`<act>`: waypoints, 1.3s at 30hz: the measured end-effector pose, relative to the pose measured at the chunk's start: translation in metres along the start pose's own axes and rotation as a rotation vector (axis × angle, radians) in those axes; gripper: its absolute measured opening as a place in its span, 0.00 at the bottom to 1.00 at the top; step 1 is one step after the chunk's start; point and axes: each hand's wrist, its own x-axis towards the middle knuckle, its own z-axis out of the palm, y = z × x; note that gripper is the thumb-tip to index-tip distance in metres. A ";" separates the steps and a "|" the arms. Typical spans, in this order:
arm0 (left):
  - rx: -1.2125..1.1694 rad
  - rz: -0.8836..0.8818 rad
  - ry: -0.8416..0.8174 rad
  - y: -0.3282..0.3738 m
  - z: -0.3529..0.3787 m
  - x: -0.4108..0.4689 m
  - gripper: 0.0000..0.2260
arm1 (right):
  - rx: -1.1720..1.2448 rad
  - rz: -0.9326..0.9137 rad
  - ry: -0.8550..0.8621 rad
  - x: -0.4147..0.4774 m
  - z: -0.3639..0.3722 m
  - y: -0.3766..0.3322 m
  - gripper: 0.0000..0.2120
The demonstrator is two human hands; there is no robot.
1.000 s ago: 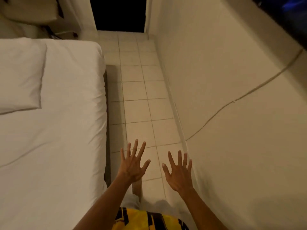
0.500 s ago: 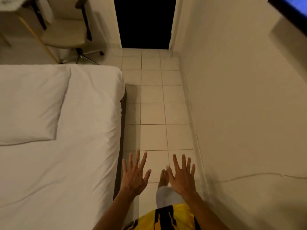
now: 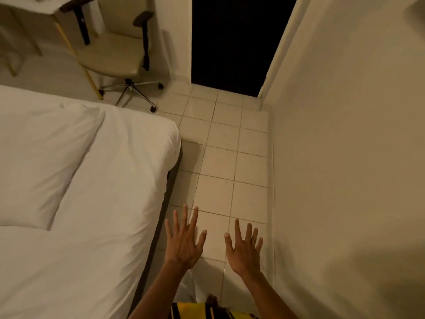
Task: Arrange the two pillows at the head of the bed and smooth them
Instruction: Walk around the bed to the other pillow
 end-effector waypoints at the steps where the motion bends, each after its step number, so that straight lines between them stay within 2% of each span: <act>1: 0.001 -0.015 -0.015 -0.003 -0.004 0.022 0.35 | -0.017 -0.023 0.006 0.018 -0.008 -0.005 0.50; 3: 0.002 -0.024 -0.019 -0.011 -0.018 0.070 0.37 | -0.040 -0.057 0.029 0.057 -0.033 -0.019 0.49; 6: -0.038 -0.042 -0.020 -0.014 -0.052 0.139 0.38 | -0.061 -0.062 0.071 0.112 -0.079 -0.045 0.39; 8: -0.043 -0.038 -0.013 -0.013 -0.077 0.183 0.38 | -0.036 -0.048 0.100 0.151 -0.108 -0.068 0.37; 12: -0.003 -0.042 -0.043 -0.008 -0.120 0.258 0.36 | -0.049 -0.111 0.113 0.217 -0.149 -0.115 0.38; 16: 0.072 -0.033 -0.048 -0.001 -0.134 0.319 0.37 | -0.069 -0.140 0.111 0.282 -0.174 -0.140 0.42; 19: 0.095 -0.063 -0.059 0.001 -0.140 0.364 0.39 | -0.105 -0.121 0.083 0.335 -0.191 -0.145 0.37; 22: 0.115 -0.061 -0.069 0.008 -0.155 0.419 0.40 | -0.118 -0.111 0.047 0.393 -0.214 -0.144 0.38; 26: 0.080 -0.146 -0.022 0.027 -0.191 0.491 0.40 | -0.114 -0.148 0.002 0.465 -0.261 -0.152 0.36; 31: -0.037 -0.283 0.034 0.058 -0.236 0.587 0.39 | -0.135 -0.203 -0.016 0.567 -0.316 -0.189 0.46; 35: -0.074 -0.351 0.005 0.063 -0.258 0.634 0.35 | -0.153 -0.306 -0.037 0.618 -0.341 -0.220 0.39; 37: -0.100 -0.376 -0.010 0.057 -0.268 0.658 0.31 | -0.162 -0.350 -0.047 0.646 -0.351 -0.235 0.42; 39: -0.099 -0.406 -0.026 0.044 -0.275 0.686 0.34 | -0.193 -0.380 -0.060 0.675 -0.360 -0.251 0.47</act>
